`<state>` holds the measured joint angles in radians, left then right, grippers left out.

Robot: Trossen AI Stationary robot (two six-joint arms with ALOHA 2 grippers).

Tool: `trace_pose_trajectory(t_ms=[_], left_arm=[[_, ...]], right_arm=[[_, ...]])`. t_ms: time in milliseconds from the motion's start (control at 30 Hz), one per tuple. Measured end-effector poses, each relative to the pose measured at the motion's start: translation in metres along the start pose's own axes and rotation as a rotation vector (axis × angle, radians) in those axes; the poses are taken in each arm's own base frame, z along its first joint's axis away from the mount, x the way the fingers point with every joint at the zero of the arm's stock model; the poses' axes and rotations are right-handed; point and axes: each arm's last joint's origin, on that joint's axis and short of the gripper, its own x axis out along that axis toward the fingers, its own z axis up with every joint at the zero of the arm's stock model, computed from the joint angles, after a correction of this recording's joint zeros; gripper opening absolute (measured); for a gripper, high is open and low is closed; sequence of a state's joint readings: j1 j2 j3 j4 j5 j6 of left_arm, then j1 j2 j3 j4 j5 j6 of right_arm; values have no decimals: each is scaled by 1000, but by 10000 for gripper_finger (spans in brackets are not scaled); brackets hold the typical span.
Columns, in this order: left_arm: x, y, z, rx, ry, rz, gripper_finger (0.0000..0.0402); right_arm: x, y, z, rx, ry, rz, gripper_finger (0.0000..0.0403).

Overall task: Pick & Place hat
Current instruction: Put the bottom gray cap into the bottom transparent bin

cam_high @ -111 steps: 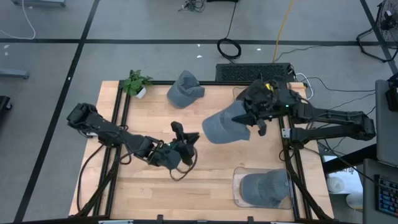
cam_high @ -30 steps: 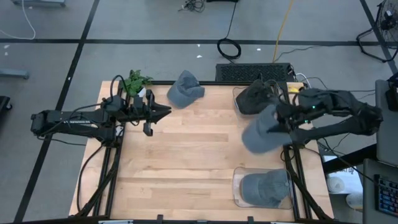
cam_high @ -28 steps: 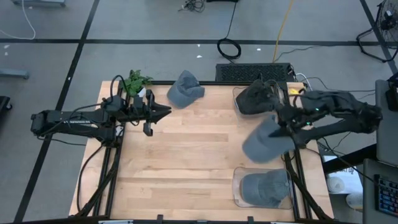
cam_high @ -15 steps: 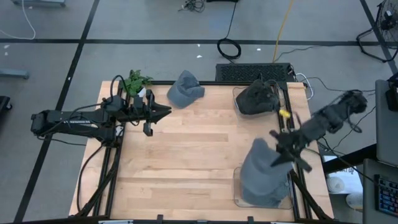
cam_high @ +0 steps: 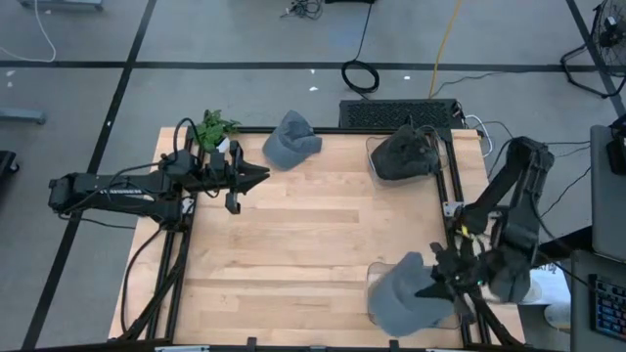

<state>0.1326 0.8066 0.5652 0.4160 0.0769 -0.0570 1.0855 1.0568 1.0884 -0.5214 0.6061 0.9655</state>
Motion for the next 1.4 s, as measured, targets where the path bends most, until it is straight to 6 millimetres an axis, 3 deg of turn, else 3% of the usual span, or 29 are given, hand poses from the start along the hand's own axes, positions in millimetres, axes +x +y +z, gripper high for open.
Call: trace_pose_trajectory(t_ms=[267, 533, 833, 1167, 1400], left_arm=[[0, 0, 0, 0, 0, 0, 67], [0, 0, 0, 0, 0, 0, 67], [0, 0, 0, 0, 0, 0, 67], [0, 0, 0, 0, 0, 0, 67], [0, 0, 0, 0, 0, 0, 67]], right_arm=[[28, 19, -19, 135, -69, -80, 0], [15, 36, -12, 167, -43, -193, 0], [27, 29, -36, 250, 81, -402, 0], [52, 17, -76, 207, 200, -705, 0], [68, 17, -90, 199, 206, -743, 0]])
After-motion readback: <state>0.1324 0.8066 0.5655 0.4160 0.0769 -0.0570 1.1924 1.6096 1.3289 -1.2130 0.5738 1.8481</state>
